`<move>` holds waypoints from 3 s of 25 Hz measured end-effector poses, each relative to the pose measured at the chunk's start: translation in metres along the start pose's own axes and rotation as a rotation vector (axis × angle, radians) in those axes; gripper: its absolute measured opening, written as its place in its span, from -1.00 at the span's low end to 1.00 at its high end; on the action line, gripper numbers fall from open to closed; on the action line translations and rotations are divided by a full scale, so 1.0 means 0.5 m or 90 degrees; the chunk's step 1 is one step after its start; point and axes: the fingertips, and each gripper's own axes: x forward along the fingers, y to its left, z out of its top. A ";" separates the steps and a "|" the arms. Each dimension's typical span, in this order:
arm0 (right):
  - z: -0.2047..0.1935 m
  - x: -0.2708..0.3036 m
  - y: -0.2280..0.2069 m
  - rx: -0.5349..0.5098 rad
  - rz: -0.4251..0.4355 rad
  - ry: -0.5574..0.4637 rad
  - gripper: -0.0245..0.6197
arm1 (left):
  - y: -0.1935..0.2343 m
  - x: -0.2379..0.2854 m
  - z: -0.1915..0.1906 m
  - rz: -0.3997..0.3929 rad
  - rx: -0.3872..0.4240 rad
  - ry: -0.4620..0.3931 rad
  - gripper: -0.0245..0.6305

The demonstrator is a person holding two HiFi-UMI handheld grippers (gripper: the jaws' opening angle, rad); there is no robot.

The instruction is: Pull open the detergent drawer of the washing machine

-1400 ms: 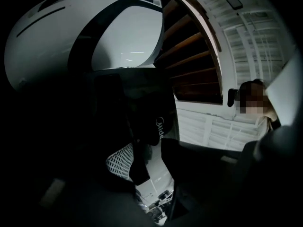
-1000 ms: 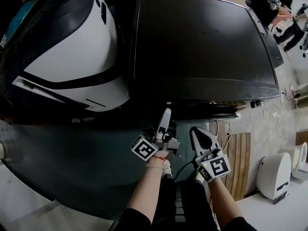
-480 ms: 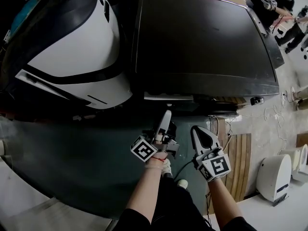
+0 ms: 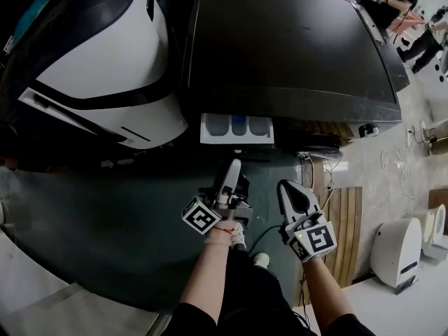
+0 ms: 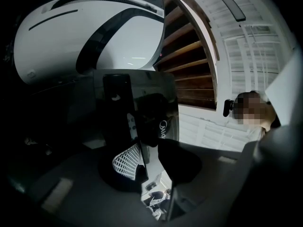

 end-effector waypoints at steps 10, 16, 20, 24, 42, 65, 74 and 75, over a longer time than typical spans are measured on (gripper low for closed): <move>-0.007 -0.030 0.025 -0.030 0.017 -0.019 -0.88 | -0.021 -0.039 -0.017 -0.005 -0.001 0.011 -0.56; -0.007 -0.046 0.041 -0.005 0.012 -0.014 -0.89 | -0.033 -0.060 -0.029 0.001 0.004 0.021 -0.56; 0.000 -0.054 0.051 -0.007 0.015 -0.033 -0.89 | -0.038 -0.074 -0.035 0.005 0.007 0.029 -0.57; -0.012 -0.066 0.054 -0.023 0.018 -0.026 -0.89 | -0.048 -0.086 -0.040 0.002 0.004 0.026 -0.57; -0.023 -0.102 0.081 -0.014 0.023 -0.020 -0.89 | -0.066 -0.124 -0.054 0.000 0.002 0.020 -0.58; -0.041 -0.140 0.084 -0.024 0.024 -0.025 -0.89 | -0.069 -0.139 -0.059 0.017 0.008 0.012 -0.65; -0.033 -0.152 0.089 -0.016 0.031 -0.042 -0.89 | -0.051 -0.194 -0.084 0.073 0.026 0.029 -0.83; -0.030 -0.153 0.090 -0.016 0.030 -0.040 -0.89 | -0.054 -0.196 -0.088 0.074 0.036 0.037 -0.87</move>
